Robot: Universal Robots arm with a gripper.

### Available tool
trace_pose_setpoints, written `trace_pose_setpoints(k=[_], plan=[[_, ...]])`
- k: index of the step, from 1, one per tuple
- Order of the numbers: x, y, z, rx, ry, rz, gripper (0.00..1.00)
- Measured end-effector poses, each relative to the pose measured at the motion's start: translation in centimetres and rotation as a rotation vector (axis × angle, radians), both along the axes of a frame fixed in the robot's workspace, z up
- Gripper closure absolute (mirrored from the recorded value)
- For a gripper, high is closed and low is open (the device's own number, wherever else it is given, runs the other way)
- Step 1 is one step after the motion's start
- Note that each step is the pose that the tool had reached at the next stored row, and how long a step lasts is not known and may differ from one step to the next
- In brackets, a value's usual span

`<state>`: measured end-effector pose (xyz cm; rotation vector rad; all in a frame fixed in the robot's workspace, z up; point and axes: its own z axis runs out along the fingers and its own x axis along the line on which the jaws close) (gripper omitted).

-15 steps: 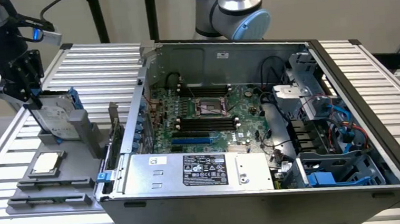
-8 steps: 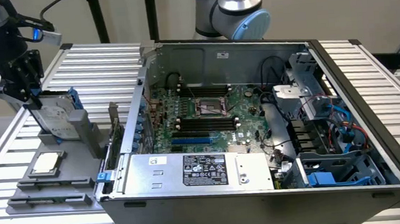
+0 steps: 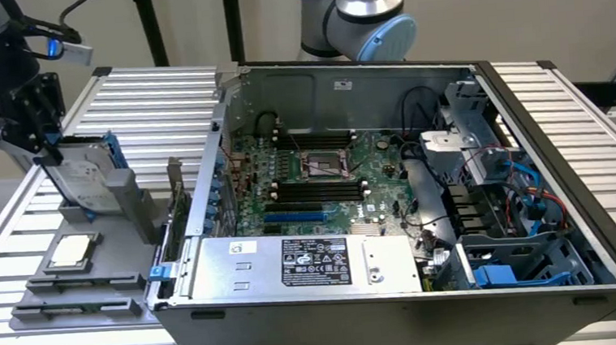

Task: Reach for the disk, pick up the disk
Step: 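Pick up the disk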

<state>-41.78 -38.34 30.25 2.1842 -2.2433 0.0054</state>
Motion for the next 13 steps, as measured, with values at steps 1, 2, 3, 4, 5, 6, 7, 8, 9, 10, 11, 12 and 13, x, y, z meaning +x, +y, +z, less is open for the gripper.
trace_pose_setpoints(k=[1,2,3,4,5,6,7,8,9,10,11,12,13], plan=[[0.0,0.00,0.27,0.0000,0.0001,0.000,0.67],[0.0,0.00,0.57,0.0000,0.0001,0.000,0.67],[0.0,0.00,0.91,-0.0001,-0.0001,0.000,0.67],[0.0,0.00,1.29,-0.0001,-0.0001,0.000,0.67],[0.0,0.00,1.69,-0.0001,-0.0003,0.000,0.67],[0.0,0.00,2.15,-0.0001,-0.0004,0.000,0.67],[0.0,0.00,2.56,0.0000,-0.0006,0.000,0.67],[0.0,0.00,3.01,-0.0001,-0.0005,0.000,0.67],[0.0,-0.01,3.46,-0.0002,-0.0006,0.000,0.67],[0.0,-0.02,3.91,-0.0001,-0.0006,0.000,0.67],[0.0,-0.03,4.39,-0.0001,-0.0005,0.000,0.67],[0.0,-0.05,4.85,-0.0001,-0.0006,0.000,0.67],[0.0,-0.06,5.30,-0.0001,-0.0005,0.000,0.67]])
